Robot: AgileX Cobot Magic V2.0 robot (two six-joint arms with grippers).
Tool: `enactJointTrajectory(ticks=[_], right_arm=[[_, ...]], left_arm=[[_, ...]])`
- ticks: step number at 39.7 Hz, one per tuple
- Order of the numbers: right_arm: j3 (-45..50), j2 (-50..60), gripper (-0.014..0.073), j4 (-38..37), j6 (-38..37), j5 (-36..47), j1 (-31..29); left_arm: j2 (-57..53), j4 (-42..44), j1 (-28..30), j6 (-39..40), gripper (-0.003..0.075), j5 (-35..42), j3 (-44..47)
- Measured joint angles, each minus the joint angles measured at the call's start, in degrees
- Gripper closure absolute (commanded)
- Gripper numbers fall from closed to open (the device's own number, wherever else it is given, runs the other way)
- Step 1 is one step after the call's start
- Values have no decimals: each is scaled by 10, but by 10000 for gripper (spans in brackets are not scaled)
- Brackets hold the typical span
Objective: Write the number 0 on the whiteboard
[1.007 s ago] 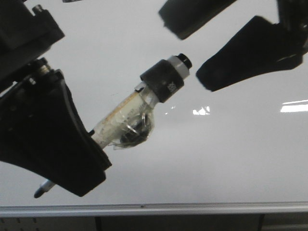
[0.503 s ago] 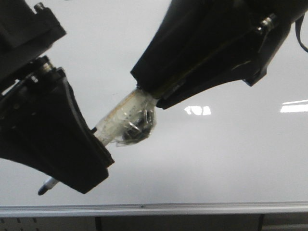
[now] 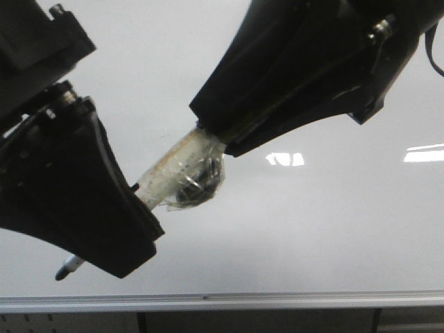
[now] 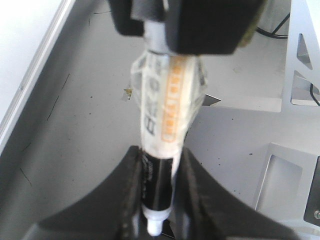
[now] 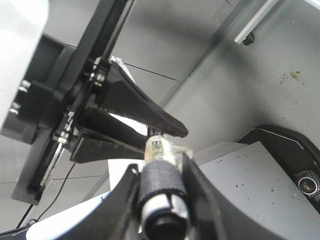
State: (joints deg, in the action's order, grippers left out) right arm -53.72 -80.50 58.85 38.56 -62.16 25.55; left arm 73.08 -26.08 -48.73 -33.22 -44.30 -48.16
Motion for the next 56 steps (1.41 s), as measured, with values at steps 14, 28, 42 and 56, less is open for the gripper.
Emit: enactJointTrajectory(ticks=[14,28,42,56], right_arm=[[0,-1,662,2,1,-1,0],[0,-1,652,-58,-19,-60,-58],[-6,81,652,-322,-163,39,-174],[-171,96,652,-473,-257,-17,-177]], left_arm=[[0,-2,0,0,59,18,0],[0,-2,0,0,82,19,0],[0,-4,0,0,243,19,0],[0,-4,0,0,731,14,0]])
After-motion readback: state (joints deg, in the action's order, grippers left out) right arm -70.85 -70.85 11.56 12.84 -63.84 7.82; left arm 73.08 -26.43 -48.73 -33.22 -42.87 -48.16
